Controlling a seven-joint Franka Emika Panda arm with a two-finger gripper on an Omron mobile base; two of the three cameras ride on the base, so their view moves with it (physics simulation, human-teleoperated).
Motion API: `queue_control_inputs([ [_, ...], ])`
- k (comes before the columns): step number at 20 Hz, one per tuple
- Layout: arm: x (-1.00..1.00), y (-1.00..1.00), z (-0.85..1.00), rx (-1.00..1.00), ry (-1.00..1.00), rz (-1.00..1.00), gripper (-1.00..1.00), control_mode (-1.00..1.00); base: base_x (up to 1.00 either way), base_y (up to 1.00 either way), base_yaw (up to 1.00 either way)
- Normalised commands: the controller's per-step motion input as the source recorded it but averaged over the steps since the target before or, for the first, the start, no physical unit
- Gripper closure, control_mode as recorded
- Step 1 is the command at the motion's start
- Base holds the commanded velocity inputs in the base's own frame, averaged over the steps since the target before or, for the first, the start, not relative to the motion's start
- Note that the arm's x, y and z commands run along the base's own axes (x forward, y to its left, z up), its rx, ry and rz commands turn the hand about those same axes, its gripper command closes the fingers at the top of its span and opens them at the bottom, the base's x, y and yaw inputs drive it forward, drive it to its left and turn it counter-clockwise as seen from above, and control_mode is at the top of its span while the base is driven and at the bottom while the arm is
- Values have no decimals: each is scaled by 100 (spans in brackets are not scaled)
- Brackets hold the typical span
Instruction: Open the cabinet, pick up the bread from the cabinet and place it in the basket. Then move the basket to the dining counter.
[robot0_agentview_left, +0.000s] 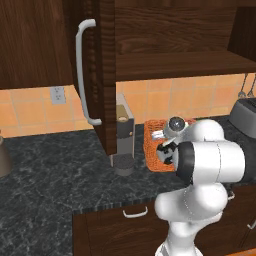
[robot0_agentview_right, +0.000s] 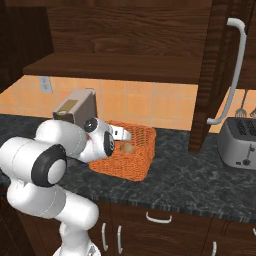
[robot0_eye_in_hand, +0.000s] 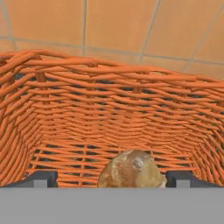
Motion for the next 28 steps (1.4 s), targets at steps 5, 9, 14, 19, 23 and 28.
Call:
queue_control_inputs([
  [5, -74, 43, 100, 9, 0, 0, -100, -100, 0, 0, 0],
  [9, -55, 21, 100, 2, 0, 0, -100, -100, 0, 0, 0],
  [14, -17, 0, 100, 7, 1, -1, -100, -100, 0, 0, 0],
  [19, -87, 42, 53, 10, 16, 3, -100, -100, 0, 0, 0],
  [23, -81, 33, -20, 0, 18, 24, -100, -100, 0, 0, 0],
  [28, -43, 2, -23, -7, 19, 28, -100, -100, 0, 0, 0],
])
